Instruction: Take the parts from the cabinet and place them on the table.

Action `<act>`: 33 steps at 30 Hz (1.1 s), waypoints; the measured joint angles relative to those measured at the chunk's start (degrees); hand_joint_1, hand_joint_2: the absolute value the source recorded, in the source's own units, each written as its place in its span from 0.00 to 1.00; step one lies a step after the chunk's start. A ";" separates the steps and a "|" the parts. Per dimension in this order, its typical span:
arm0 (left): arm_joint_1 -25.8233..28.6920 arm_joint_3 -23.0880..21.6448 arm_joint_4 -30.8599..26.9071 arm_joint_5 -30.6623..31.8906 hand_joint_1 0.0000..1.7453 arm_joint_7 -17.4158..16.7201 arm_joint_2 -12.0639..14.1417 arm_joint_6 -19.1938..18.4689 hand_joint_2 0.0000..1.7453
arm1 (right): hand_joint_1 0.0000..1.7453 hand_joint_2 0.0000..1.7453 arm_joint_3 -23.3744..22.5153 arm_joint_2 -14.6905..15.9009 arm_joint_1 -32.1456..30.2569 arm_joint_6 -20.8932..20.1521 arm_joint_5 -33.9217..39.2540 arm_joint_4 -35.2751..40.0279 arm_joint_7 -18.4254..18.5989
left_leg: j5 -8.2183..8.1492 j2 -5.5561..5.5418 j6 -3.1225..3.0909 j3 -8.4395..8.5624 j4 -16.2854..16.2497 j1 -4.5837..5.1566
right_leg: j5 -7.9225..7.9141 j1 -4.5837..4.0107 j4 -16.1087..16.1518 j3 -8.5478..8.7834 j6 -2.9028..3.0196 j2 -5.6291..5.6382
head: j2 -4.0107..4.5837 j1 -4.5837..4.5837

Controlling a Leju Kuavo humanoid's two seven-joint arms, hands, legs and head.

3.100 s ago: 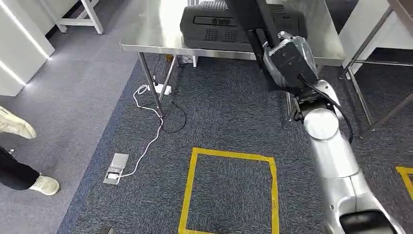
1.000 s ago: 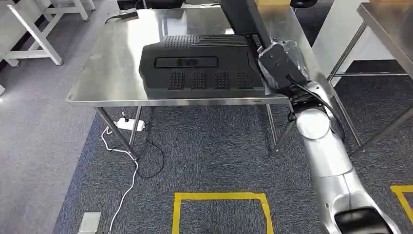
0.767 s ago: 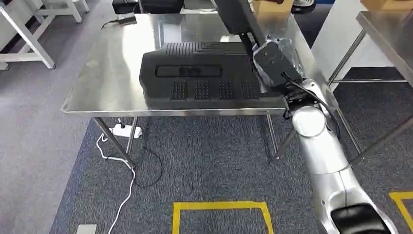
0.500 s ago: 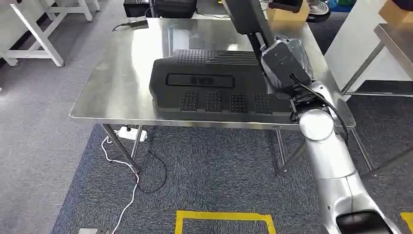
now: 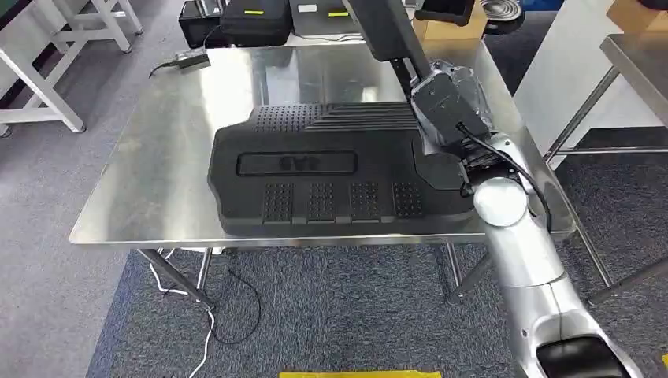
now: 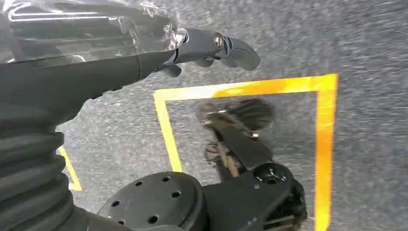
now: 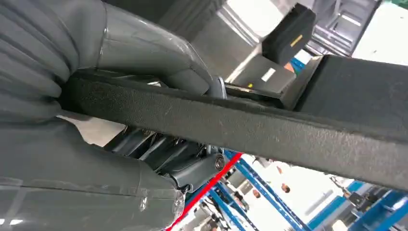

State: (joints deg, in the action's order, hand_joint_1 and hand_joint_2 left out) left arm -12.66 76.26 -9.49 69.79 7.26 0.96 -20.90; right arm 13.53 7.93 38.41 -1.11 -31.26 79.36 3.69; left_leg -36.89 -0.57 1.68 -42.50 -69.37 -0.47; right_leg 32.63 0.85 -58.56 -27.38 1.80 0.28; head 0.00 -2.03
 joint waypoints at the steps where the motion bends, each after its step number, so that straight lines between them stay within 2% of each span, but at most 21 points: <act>1: 0.08 0.00 0.00 0.00 0.00 0.00 0.00 0.00 1.00 | 0.98 1.00 0.00 -0.13 0.00 0.07 -0.20 0.00 -0.02 | 4.86 0.00 -0.54 0.14 4.13 0.14 | 1.04 -0.03 0.05 1.27 -0.14 -0.02 | 0.00 -0.37; 2: 0.30 0.00 0.00 0.00 0.00 0.00 0.04 0.00 1.00 | 0.98 1.00 0.00 -0.22 -0.06 0.20 -0.59 -0.13 -0.04 | 14.75 0.00 -1.44 -0.06 8.78 0.55 | 2.16 0.02 0.19 2.12 -0.29 0.02 | 0.00 -0.70; 3: 0.58 0.00 0.02 0.00 0.00 -0.02 0.15 -0.02 1.00 | 0.98 1.00 0.05 -0.46 -0.14 0.33 -0.72 -0.35 -0.24 | 16.40 -0.17 -1.41 0.01 8.81 0.78 | 3.11 -0.19 -0.05 3.12 -0.68 0.54 | 0.00 -0.76; 5: 0.66 -0.04 0.00 -0.02 0.00 -0.07 0.24 -0.11 1.00 | 0.98 1.00 0.05 -0.63 -0.09 0.54 -1.13 -0.37 -0.48 | 14.56 -0.11 -2.00 1.54 8.70 1.08 | 3.82 -0.08 0.66 4.99 -1.35 0.61 | 0.00 -0.64; 6: 0.35 -0.07 0.00 -0.04 0.00 -0.07 0.24 -0.11 1.00 | 0.98 1.00 0.04 -0.63 0.32 0.65 -1.20 -0.37 -0.65 | 13.70 -0.03 -2.44 2.41 9.15 0.95 | 2.24 -0.15 -0.53 4.43 -2.06 0.61 | 0.00 -0.59; 9: -0.13 -0.11 -0.02 -0.24 0.00 0.04 0.31 -0.13 1.00 | 0.98 1.00 0.00 -0.92 1.40 0.85 -1.40 -0.55 -1.38 | 12.80 -0.12 -3.36 5.62 10.58 0.43 | -1.57 -0.13 -12.23 -2.54 -2.27 0.26 | 0.00 0.20; 11: -0.24 -0.11 -0.02 -0.96 0.00 0.02 0.28 -0.31 1.00 | 0.98 1.00 0.00 -0.96 1.36 0.85 -1.51 -0.77 -1.86 | 11.45 -0.16 -3.60 7.77 11.20 0.39 | 3.04 -0.01 -16.49 -7.54 -2.70 0.24 | 0.00 0.72; 13: -0.16 -0.11 0.00 -1.18 0.00 -0.09 0.28 -0.37 1.00 | 0.98 1.00 0.00 -0.96 1.34 0.83 -1.73 -1.14 -1.99 | 9.69 -0.50 -3.50 10.03 11.52 0.32 | 9.87 0.00 -15.72 -10.94 -2.74 0.23 | 0.00 1.27; 14: -0.05 -0.11 0.00 -1.20 0.00 -0.15 0.28 -0.39 1.00 | 0.98 1.00 0.00 -0.96 1.36 0.83 -1.70 -1.27 -2.16 | 8.68 -0.67 -3.39 11.17 11.52 0.31 | 10.64 0.00 -13.59 -11.94 -2.76 0.22 | 0.00 1.70; 15: 0.00 -0.09 0.00 -1.18 0.00 -0.20 0.28 -0.42 1.00 | 0.98 1.00 0.00 -0.98 1.35 0.83 -1.70 -1.38 -2.19 | 7.77 -0.79 -3.29 12.30 11.52 0.31 | 8.86 -0.01 -10.47 -12.38 -2.57 0.20 | 0.00 2.04; 16: -0.01 -0.11 0.00 -1.20 0.00 -0.22 0.28 -0.46 1.00 | 0.98 1.00 0.00 -1.01 1.33 0.83 -1.70 -1.55 -2.21 | 6.81 -0.86 -3.12 13.38 11.52 0.32 | 3.98 -0.05 -6.55 -12.59 -2.30 0.20 | 0.00 2.25; 17: 0.32 -0.11 0.02 -1.20 0.00 -0.24 0.24 -0.50 1.00 | 0.98 1.00 0.00 -1.01 1.14 0.83 -1.70 -1.96 -2.21 | 5.84 -0.91 -2.86 13.31 11.65 0.30 | -5.27 -0.19 -2.79 -12.70 -1.79 0.11 | 0.00 2.56; 18: 0.22 -0.11 0.04 -1.20 0.00 -0.24 0.15 -0.59 1.00 | 0.98 1.00 -0.02 -1.00 1.03 0.87 -1.68 -2.47 -2.40 | 4.94 -1.14 -2.49 14.79 10.86 0.42 | -9.93 -0.70 -1.76 -12.88 -1.83 0.24 | 0.00 2.32; 21: 0.05 -0.09 0.04 -1.20 0.00 -0.35 0.20 -0.68 1.00 | 0.98 1.00 0.02 -1.29 1.28 0.79 -1.77 -2.73 -2.23 | 4.80 -1.11 -1.43 14.65 11.19 0.26 | -9.05 -0.98 -1.82 -12.52 -1.01 0.36 | 0.00 2.38; 23: -0.07 -0.11 0.04 -1.22 0.00 -0.39 0.17 -0.70 1.00 | 0.98 1.00 -0.07 -1.40 1.71 0.83 -1.73 -2.73 -2.34 | 5.17 -0.78 -0.87 13.45 8.31 0.32 | -8.73 -0.35 -0.62 -10.94 -0.55 0.28 | 0.00 2.47; 26: -0.24 -0.11 0.04 -1.22 0.00 -0.42 0.22 -0.68 1.00 | 0.98 1.00 -0.07 -1.73 1.73 0.85 -1.70 -2.95 -2.38 | 1.67 -0.19 0.11 6.27 -3.01 -0.04 | -7.60 -0.27 -0.14 -9.25 0.04 0.14 | 0.00 1.03; 28: -0.11 -0.11 0.04 -1.22 0.00 -0.42 0.22 -0.68 1.00 | 0.98 1.00 -0.07 -1.73 1.60 0.85 -1.73 -3.23 -2.38 | -0.53 -0.02 0.29 2.81 -6.07 -0.22 | -6.70 -0.27 -0.17 -8.20 0.03 0.14 | 0.00 0.59; 29: -0.10 -0.11 0.04 -1.20 0.00 -0.42 0.22 -0.70 1.00 | 0.98 1.00 -0.05 -1.77 1.60 0.85 -1.90 -3.37 -2.38 | 0.76 0.01 0.28 2.41 -4.67 -0.29 | -6.23 -0.27 -0.20 -7.57 -0.03 0.15 | 0.00 0.31; 30: -0.13 -0.11 0.04 -1.20 0.00 -0.42 0.22 -0.70 1.00 | 0.98 1.00 -0.07 -1.86 1.63 0.92 -2.36 -3.45 -2.36 | 3.96 0.01 0.22 2.98 -1.12 -0.33 | -5.74 -0.27 -0.23 -6.87 -0.15 0.16 | 0.00 0.02; 32: -0.13 -0.11 0.04 -1.20 0.00 -0.42 0.35 -0.72 1.00 | 0.98 1.00 -0.05 -1.99 1.78 1.03 -3.64 -3.54 -2.36 | 12.81 0.01 -0.18 5.61 9.19 -0.30 | -4.71 -0.27 -0.22 -5.41 -0.37 0.15 | 0.00 -0.52; 33: -0.11 -0.11 0.04 -1.16 0.00 -0.42 0.37 -0.70 1.00 | 0.98 1.00 -0.07 -2.03 1.96 1.05 -4.41 -3.74 -2.38 | 11.76 0.01 -0.41 5.41 9.31 -0.14 | -4.53 -0.26 -0.14 -5.14 -0.53 0.13 | 0.00 -0.52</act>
State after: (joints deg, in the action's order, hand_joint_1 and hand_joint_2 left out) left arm -12.77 76.15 -9.44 68.63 6.84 1.33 -21.59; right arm 13.46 5.90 40.37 -0.07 -35.67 75.63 1.31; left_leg -25.13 -0.56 1.27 -37.09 -60.05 -0.61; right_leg 28.10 0.59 -58.70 -32.52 1.26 0.42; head 0.00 -2.55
